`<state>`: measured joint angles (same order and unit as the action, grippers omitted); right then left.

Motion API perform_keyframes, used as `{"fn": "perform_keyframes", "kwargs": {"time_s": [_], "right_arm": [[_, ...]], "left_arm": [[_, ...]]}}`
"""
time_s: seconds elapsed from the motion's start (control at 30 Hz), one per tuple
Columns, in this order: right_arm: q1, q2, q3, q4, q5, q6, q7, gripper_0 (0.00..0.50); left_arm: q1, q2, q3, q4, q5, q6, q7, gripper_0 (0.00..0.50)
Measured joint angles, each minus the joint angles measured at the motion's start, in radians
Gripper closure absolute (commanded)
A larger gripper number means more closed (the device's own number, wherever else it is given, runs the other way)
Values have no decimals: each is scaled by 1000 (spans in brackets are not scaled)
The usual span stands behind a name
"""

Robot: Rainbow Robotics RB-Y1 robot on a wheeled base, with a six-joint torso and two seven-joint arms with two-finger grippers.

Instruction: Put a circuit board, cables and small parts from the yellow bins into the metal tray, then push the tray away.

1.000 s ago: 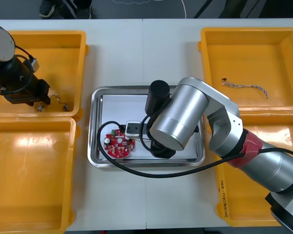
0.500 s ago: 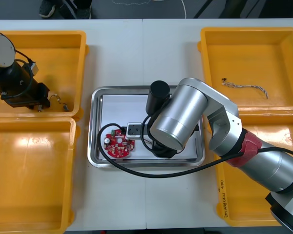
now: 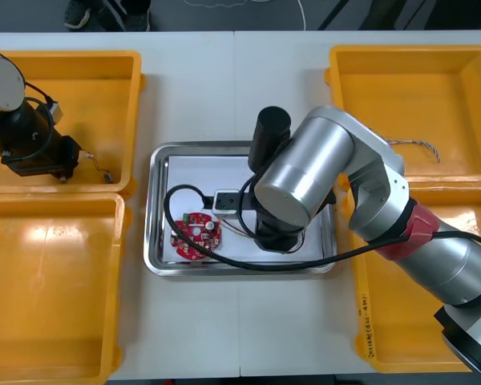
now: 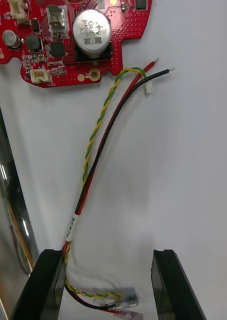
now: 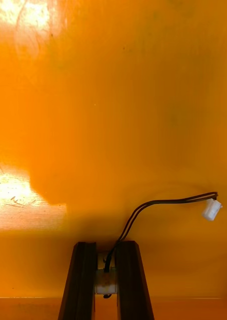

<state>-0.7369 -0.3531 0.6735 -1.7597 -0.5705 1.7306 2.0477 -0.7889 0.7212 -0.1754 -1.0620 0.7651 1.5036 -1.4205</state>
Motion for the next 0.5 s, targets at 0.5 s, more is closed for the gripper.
{"fn": "perform_keyframes", "kwargs": {"time_s": [0.5], "right_arm": [[-54, 37, -277, -2, -28, 182, -24, 0]], "left_arm": [[-1, 0, 78, -41, -29, 37, 0, 500]]}}
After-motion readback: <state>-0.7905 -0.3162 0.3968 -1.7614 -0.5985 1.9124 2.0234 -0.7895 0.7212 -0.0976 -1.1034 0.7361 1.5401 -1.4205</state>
